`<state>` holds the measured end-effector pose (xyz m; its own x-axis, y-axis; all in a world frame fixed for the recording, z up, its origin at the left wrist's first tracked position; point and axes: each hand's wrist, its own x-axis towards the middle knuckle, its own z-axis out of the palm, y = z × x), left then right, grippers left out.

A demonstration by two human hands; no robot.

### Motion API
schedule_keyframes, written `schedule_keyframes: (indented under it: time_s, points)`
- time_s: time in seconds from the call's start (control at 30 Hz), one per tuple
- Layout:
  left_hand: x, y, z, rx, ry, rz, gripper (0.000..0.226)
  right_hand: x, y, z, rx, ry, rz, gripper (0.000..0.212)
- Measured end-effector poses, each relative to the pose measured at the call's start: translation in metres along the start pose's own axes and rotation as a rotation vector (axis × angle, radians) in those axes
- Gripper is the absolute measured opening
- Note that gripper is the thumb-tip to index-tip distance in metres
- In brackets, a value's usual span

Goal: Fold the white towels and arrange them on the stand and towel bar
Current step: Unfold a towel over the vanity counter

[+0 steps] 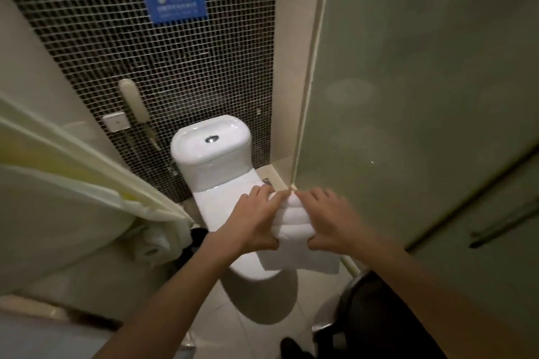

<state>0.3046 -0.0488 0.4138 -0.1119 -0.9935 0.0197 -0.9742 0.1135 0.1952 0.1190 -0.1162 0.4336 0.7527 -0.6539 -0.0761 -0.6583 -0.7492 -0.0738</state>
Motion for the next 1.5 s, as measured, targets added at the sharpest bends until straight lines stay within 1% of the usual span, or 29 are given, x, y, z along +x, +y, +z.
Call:
schedule_keyframes:
  time_s: [0.13, 0.27, 0.4, 0.5, 0.67, 0.83, 0.97, 1.1, 1.23, 1.5]
  points:
    - [-0.028, -0.029, -0.003, 0.007, 0.003, -0.158, 0.1, 0.04, -0.02, 0.008, -0.027, -0.021, -0.204, 0.092]
    - [-0.062, -0.04, -0.004, -0.05, 0.006, -0.343, 0.099, 0.072, -0.041, 0.02, 0.015, -0.063, -0.407, 0.091]
    - [-0.1, -0.036, 0.001, -0.07, 0.006, -0.539, 0.099, 0.091, -0.066, 0.033, 0.045, -0.129, -0.607, 0.091]
    - [-0.131, -0.027, 0.006, -0.113, 0.037, -0.698, 0.097, 0.097, -0.091, 0.039, 0.058, -0.165, -0.753, 0.088]
    - [-0.195, -0.01, 0.012, -0.137, 0.075, -0.97, 0.098, 0.092, -0.15, 0.047, 0.084, -0.221, -0.986, 0.088]
    - [-0.275, 0.014, 0.015, -0.127, 0.202, -1.242, 0.096, 0.07, -0.235, 0.051, 0.053, -0.262, -1.242, 0.091]
    - [-0.342, 0.043, 0.022, -0.098, 0.263, -1.461, 0.097, 0.034, -0.307, 0.056, 0.025, -0.272, -1.434, 0.088]
    - [-0.401, 0.076, 0.029, -0.067, 0.297, -1.633, 0.096, -0.01, -0.37, 0.066, -0.032, -0.257, -1.618, 0.087]
    - [-0.449, 0.104, 0.035, -0.056, 0.333, -1.752, 0.094, -0.05, -0.42, 0.074, -0.083, -0.236, -1.757, 0.093]
    - [-0.512, 0.139, 0.044, -0.084, 0.356, -1.89, 0.095, -0.109, -0.48, 0.082, -0.123, -0.278, -1.91, 0.094]
